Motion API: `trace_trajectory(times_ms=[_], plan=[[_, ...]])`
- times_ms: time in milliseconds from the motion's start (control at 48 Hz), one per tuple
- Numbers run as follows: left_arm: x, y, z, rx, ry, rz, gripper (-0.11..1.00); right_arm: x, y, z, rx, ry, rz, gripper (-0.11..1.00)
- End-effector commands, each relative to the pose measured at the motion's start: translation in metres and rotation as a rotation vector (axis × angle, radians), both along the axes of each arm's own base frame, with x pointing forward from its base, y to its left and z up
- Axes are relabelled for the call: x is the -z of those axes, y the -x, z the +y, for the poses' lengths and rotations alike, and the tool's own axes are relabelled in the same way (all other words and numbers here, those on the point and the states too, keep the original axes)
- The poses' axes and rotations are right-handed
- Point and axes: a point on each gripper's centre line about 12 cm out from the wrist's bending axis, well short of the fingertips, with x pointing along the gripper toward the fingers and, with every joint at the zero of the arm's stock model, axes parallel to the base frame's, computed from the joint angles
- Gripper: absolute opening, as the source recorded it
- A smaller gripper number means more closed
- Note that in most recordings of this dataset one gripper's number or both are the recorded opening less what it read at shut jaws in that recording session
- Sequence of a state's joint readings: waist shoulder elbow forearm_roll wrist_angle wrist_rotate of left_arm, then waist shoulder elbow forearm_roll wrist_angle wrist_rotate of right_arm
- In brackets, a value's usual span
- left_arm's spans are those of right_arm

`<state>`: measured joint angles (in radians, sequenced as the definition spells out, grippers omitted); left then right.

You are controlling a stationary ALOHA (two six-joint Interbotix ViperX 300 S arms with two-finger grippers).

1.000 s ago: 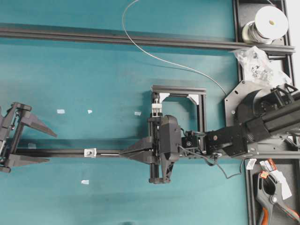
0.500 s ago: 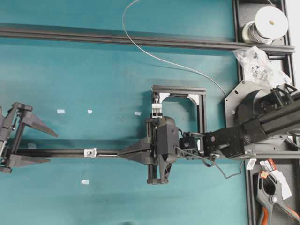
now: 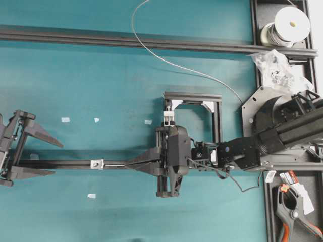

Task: Insert the wire through the hole in the metal fitting.
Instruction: 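Push the wire tip through the hole in the metal bracket, then move the left gripper right toward the wire tip past the bracket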

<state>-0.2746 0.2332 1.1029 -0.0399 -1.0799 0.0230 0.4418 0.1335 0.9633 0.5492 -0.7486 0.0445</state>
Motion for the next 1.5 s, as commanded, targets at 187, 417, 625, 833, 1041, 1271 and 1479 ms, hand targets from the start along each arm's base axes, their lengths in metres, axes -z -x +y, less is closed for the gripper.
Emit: trace_trajectory(times_ms=[187, 417, 625, 833, 1041, 1271, 1479], plan=[[-0.008, -0.003, -0.002, 0.002, 0.007, -0.030, 0.84, -0.009, -0.006, -0.002, 0.013, -0.008, -0.034, -0.01], [-0.008, -0.003, -0.002, 0.002, 0.007, -0.030, 0.84, -0.009, -0.007, -0.002, 0.011, -0.002, -0.037, -0.01], [-0.008, -0.003, -0.002, 0.002, 0.007, -0.030, 0.84, -0.008, -0.011, 0.000, 0.004, 0.015, -0.038, -0.01], [-0.008, -0.003, -0.002, 0.002, 0.007, -0.030, 0.84, -0.006, -0.015, 0.000, 0.007, 0.019, -0.035, -0.01], [-0.008, -0.003, -0.002, 0.002, 0.007, -0.030, 0.84, -0.008, -0.018, -0.003, 0.017, 0.019, -0.042, -0.01], [-0.007, -0.003, -0.002, 0.002, 0.007, -0.028, 0.84, -0.005, -0.024, -0.005, 0.031, 0.022, -0.048, -0.01], [-0.008, -0.004, -0.002, 0.002, 0.008, -0.031, 0.84, -0.003, -0.028, -0.005, 0.038, 0.029, -0.060, -0.01]])
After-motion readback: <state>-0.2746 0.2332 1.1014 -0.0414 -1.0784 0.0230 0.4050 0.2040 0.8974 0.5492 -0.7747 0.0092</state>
